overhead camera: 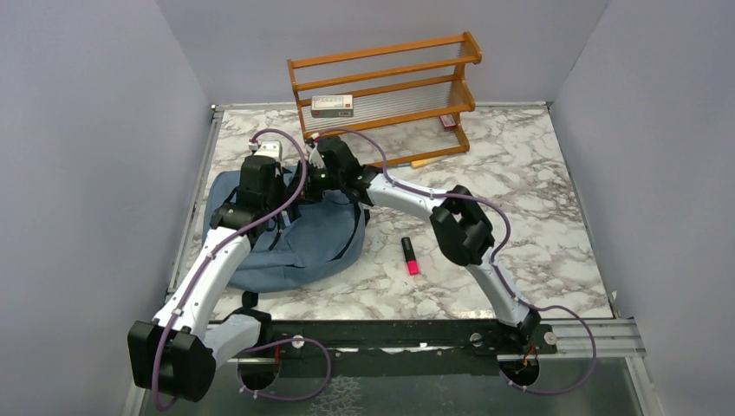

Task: Pack the student bag
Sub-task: Place the stationery in the student bag.

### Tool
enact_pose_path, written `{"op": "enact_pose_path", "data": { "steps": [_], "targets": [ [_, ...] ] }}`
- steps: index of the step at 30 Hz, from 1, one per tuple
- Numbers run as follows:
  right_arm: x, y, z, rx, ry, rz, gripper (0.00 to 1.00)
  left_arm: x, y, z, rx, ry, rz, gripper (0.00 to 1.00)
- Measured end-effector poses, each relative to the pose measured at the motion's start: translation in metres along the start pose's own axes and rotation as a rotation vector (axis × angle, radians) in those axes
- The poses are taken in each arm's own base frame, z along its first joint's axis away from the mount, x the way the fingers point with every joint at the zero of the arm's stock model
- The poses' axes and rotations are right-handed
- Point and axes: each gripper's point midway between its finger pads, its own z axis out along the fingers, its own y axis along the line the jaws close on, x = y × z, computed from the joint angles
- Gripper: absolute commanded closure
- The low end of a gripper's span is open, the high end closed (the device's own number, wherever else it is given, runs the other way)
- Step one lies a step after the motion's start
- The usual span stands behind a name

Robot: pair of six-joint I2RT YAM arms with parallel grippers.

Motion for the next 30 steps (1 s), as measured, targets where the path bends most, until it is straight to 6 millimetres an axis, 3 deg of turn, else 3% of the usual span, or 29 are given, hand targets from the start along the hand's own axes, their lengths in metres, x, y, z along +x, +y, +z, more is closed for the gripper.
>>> {"op": "enact_pose_path", "data": {
  "steps": [5,11,18,23,30],
  "targets": [
    [-0.005,0.001,0.010,-0.029,-0.018,0.049,0.99,0.000,0.000,-0.002,0.004,-0.007,-0.001,1.00],
    [-0.006,-0.006,0.018,-0.031,-0.035,0.078,0.80,0.001,0.001,-0.004,0.004,-0.014,-0.003,1.00],
    [0.000,-0.013,0.020,-0.027,-0.052,0.051,0.69,0.001,0.001,-0.004,0.005,-0.014,-0.003,1.00],
    [0.010,-0.028,0.017,0.004,-0.039,0.039,0.66,0.002,0.001,-0.004,0.004,-0.011,-0.002,1.00],
    [0.006,-0.016,0.001,0.012,-0.074,-0.023,0.67,0.002,0.001,-0.004,0.004,-0.011,-0.002,1.00]
  ]
}}
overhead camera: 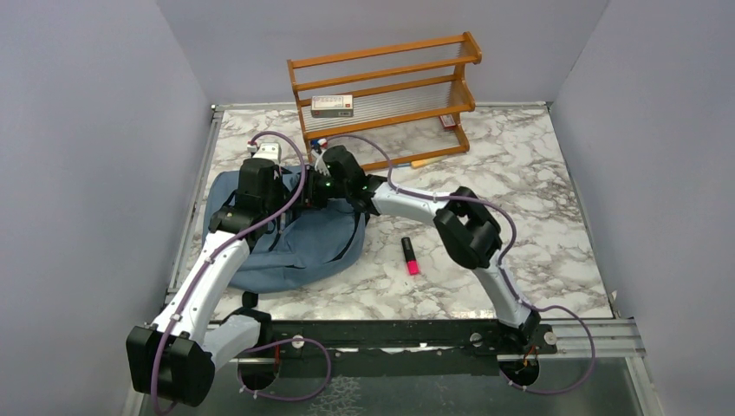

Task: Pack the student bag
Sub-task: Place the stationery in the student bag, then pick up the stationery from the center of the board.

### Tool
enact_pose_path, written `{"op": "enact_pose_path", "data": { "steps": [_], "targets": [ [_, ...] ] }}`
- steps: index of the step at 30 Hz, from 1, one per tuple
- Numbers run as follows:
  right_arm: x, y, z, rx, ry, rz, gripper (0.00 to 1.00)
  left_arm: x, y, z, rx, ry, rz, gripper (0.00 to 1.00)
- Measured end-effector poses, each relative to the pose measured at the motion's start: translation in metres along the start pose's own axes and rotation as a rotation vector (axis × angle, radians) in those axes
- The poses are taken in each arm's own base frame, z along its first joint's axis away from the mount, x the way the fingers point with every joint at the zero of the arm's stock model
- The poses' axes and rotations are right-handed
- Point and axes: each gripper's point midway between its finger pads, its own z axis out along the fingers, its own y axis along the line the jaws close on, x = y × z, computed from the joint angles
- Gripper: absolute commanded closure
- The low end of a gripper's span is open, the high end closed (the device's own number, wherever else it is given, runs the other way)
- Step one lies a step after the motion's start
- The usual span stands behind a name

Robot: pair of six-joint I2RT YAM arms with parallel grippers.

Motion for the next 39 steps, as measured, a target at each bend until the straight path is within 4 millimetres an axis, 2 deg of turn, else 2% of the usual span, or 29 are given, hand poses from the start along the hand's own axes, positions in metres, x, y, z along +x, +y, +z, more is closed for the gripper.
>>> {"op": "enact_pose_path", "data": {
  "steps": [6,13,19,24,29,33,39],
  "targets": [
    [-0.007,0.011,-0.035,0.045,-0.073,-0.104,0.67,0.000,0.000,0.000,0.000,0.000,0.008,1.00],
    [-0.015,0.015,-0.100,0.151,-0.216,-0.252,0.66,0.001,0.000,0.003,-0.001,0.007,0.012,1.00],
    [-0.029,0.004,-0.151,0.291,-0.360,-0.378,0.65,0.005,-0.002,0.009,0.002,0.027,0.016,1.00],
    [-0.038,-0.022,-0.178,0.466,-0.409,-0.445,0.65,0.005,-0.003,0.011,0.003,0.028,0.016,1.00],
    [-0.031,-0.065,-0.202,0.690,-0.382,-0.457,0.64,0.007,-0.005,0.014,0.011,0.036,0.017,1.00],
    [-0.012,-0.095,-0.226,0.815,-0.330,-0.456,0.64,0.009,-0.006,0.017,0.013,0.049,0.019,1.00],
    [0.024,-0.127,-0.261,0.930,-0.246,-0.418,0.63,0.012,-0.006,0.021,0.014,0.062,0.021,1.00]
  ]
}}
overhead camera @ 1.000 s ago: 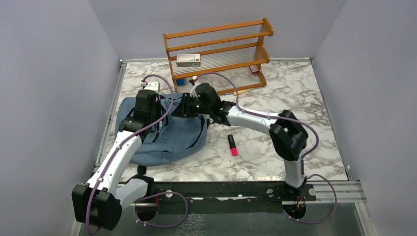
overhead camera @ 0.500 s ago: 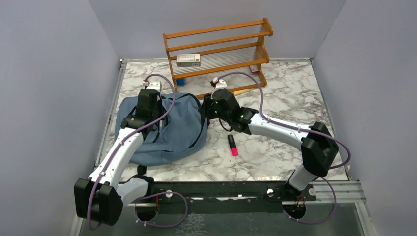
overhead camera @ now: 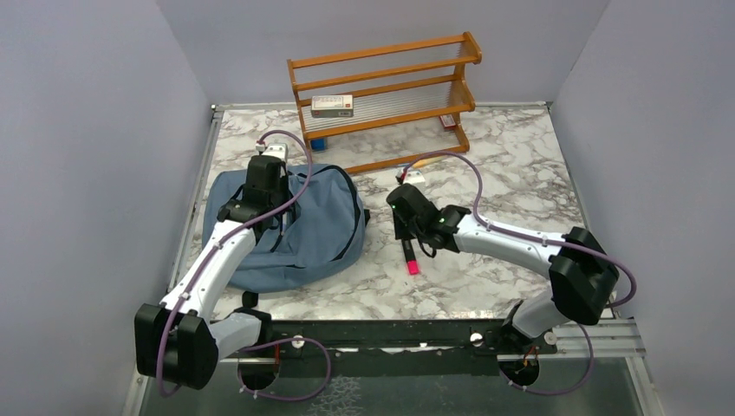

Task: Pack the student bag
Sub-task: Pick up the stationery from the center of the board.

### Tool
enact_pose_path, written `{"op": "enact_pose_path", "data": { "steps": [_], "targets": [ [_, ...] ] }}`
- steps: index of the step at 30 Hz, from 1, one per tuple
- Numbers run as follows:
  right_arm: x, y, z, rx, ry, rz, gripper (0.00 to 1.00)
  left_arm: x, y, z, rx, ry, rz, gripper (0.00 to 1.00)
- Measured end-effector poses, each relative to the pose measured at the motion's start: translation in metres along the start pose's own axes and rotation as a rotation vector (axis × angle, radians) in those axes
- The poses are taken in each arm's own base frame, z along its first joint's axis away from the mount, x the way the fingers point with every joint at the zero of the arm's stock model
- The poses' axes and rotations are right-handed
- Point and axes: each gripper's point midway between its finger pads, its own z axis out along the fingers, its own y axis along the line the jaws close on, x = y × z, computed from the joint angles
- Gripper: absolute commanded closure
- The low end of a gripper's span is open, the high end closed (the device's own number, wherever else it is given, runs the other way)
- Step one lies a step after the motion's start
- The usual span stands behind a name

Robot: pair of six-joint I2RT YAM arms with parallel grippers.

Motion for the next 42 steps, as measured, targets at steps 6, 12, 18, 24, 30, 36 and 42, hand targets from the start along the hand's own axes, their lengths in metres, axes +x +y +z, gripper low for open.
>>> {"op": "enact_pose_path", "data": {
  "steps": [6,12,18,24,30,36,42],
  "targets": [
    [0.045,-0.021,-0.002,0.055,0.128,-0.005,0.55,0.003,-0.002,0.005,0.006,0.014,-0.005,1.00],
    [0.069,-0.026,-0.002,0.065,0.211,-0.009,0.53,0.004,-0.004,0.007,0.012,0.023,-0.010,1.00],
    [0.087,-0.024,0.005,0.055,0.278,-0.029,0.53,0.004,-0.005,0.007,0.014,0.023,-0.020,1.00],
    [0.102,-0.027,0.012,0.072,0.326,-0.055,0.53,0.004,-0.005,0.008,0.016,0.023,-0.023,1.00],
    [0.104,-0.026,0.014,0.067,0.333,-0.062,0.60,0.006,-0.007,0.010,0.020,0.030,-0.025,1.00],
    [0.102,-0.023,0.016,0.057,0.322,-0.056,0.68,0.006,-0.007,0.010,0.023,0.029,-0.026,1.00],
    [0.098,-0.024,0.016,0.061,0.304,-0.052,0.73,0.005,-0.008,0.010,0.025,0.029,-0.026,1.00]
  ]
}}
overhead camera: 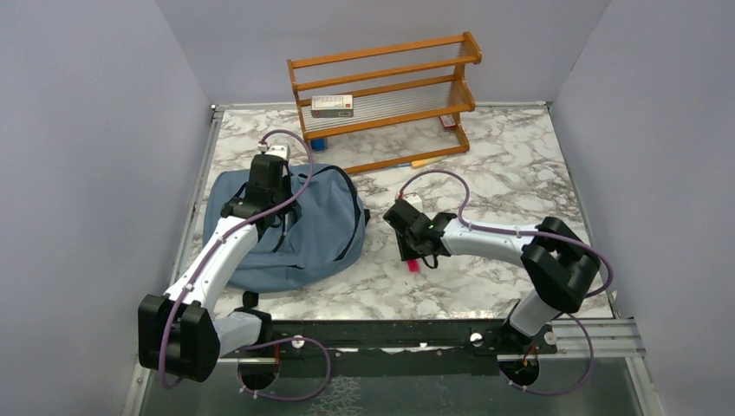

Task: Pack the student bag
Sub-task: Pick up the stationery from the center of the board, then place the stationery in the student bag.

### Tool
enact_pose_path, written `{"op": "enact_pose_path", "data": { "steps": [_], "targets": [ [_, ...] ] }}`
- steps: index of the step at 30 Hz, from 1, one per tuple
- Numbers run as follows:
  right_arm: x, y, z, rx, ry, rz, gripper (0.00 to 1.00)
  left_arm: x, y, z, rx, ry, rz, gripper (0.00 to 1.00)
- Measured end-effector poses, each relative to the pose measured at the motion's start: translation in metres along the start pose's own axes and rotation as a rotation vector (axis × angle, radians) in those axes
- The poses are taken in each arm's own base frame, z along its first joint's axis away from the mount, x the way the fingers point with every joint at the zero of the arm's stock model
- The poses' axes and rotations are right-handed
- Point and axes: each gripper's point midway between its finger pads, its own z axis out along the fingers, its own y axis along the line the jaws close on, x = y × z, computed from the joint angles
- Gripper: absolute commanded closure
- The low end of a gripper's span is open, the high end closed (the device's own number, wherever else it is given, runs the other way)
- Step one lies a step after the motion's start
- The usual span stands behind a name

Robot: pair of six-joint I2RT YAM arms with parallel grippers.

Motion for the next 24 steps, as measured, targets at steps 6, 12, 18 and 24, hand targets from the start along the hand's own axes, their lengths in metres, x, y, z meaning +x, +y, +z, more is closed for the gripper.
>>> {"op": "enact_pose_path", "data": {
  "steps": [6,12,18,24],
  "targets": [
    [-0.037,0.001,-0.018,0.002,-0.118,-0.016,0.73,0.000,-0.002,0.000,0.009,0.001,-0.003,1.00],
    [-0.116,0.045,-0.058,-0.171,-0.334,-0.002,0.73,-0.003,-0.005,-0.001,0.023,-0.003,-0.008,1.00],
    [-0.150,0.104,-0.097,-0.475,-0.408,0.000,0.77,-0.003,-0.005,-0.001,0.023,-0.003,-0.007,1.00],
    [-0.149,0.166,-0.102,-0.759,-0.311,0.011,0.79,-0.003,-0.005,-0.001,0.024,-0.002,-0.007,1.00]
  ]
}}
